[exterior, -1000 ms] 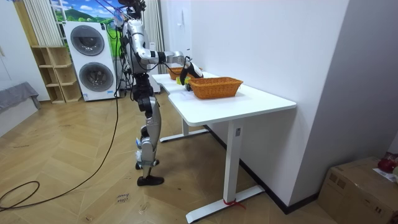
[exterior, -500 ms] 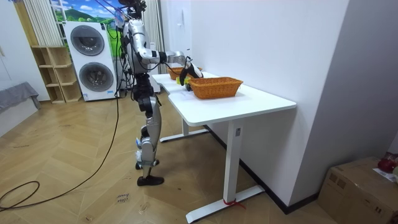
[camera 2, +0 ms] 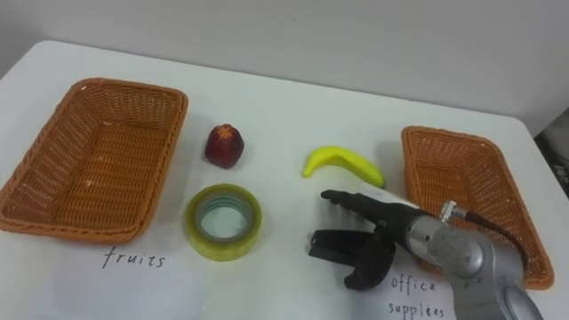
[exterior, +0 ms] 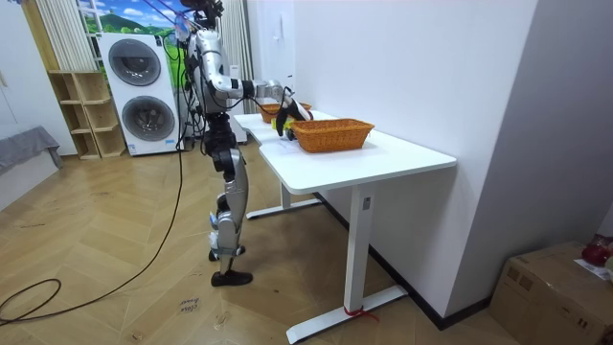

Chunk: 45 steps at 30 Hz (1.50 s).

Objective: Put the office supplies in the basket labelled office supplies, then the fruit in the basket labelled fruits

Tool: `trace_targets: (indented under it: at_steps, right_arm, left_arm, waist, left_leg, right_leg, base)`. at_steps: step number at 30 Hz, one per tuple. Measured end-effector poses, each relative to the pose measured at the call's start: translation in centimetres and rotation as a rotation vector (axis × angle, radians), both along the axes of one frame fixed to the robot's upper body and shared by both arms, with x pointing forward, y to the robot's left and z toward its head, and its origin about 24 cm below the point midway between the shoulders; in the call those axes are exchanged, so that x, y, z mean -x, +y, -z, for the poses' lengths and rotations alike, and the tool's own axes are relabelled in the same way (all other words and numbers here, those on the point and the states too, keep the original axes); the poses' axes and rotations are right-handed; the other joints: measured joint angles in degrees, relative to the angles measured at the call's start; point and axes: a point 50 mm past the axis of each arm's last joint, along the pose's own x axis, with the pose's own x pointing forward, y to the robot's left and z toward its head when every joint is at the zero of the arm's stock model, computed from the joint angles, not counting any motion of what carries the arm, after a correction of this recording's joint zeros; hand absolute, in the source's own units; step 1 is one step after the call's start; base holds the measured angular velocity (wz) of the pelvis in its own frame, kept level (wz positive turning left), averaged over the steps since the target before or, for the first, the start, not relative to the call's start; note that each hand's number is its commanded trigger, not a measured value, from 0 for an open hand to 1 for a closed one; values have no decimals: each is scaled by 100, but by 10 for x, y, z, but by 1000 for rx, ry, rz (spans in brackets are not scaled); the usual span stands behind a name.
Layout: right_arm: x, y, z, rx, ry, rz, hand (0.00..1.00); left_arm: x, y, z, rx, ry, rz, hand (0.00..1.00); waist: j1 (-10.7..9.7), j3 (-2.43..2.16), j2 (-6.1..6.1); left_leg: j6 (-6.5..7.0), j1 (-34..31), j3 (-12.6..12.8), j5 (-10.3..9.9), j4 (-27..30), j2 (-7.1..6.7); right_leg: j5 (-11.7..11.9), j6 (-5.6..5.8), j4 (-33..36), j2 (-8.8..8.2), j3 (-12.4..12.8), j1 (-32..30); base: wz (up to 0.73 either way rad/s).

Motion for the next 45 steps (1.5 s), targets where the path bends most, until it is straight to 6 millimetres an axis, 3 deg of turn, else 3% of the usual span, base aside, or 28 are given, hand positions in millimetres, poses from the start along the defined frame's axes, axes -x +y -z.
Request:
trace_targets:
  at_steps: [6,25,37,38,45]
  right_arm:
    - [2,2,-2,66,-25,3,0]
    - [6,11,0,96,-45,51,0]
    - [7,20,1,95,-65,62,0]
    - [7,20,1,99,-65,61,100]
    - [9,28,3,156,-60,39,100]
  left_arm:
    - [1,-5,2,12,2,-2,0]
    - [5,-10,4,9,30,9,0]
    - [9,-12,6,13,53,2,0]
    - [9,-11,6,12,55,1,0]
    - [9,-13,7,-6,66,12,0]
  waist:
    - [14,21,53]
    - [4,-8,157]
    - [-24,-21,145]
    - [-25,-23,142]
    - [-12,-65,82]
  left_leg:
    - [0,-5,8,0,-11,-1]
    - [0,76,23,0,-40,2]
    - [0,74,24,0,-99,3]
    - [0,72,23,0,-99,3]
    - [0,63,-42,0,-47,4]
  right_leg:
    - [1,0,1,8,28,-15]
    - [2,-1,-2,14,85,48]
    - [3,0,-3,17,36,45]
    - [2,0,-3,17,34,44]
    - [3,0,0,6,-54,58]
  base:
    - [0]
    - [0]
    - [0]
    - [0]
    - [4]
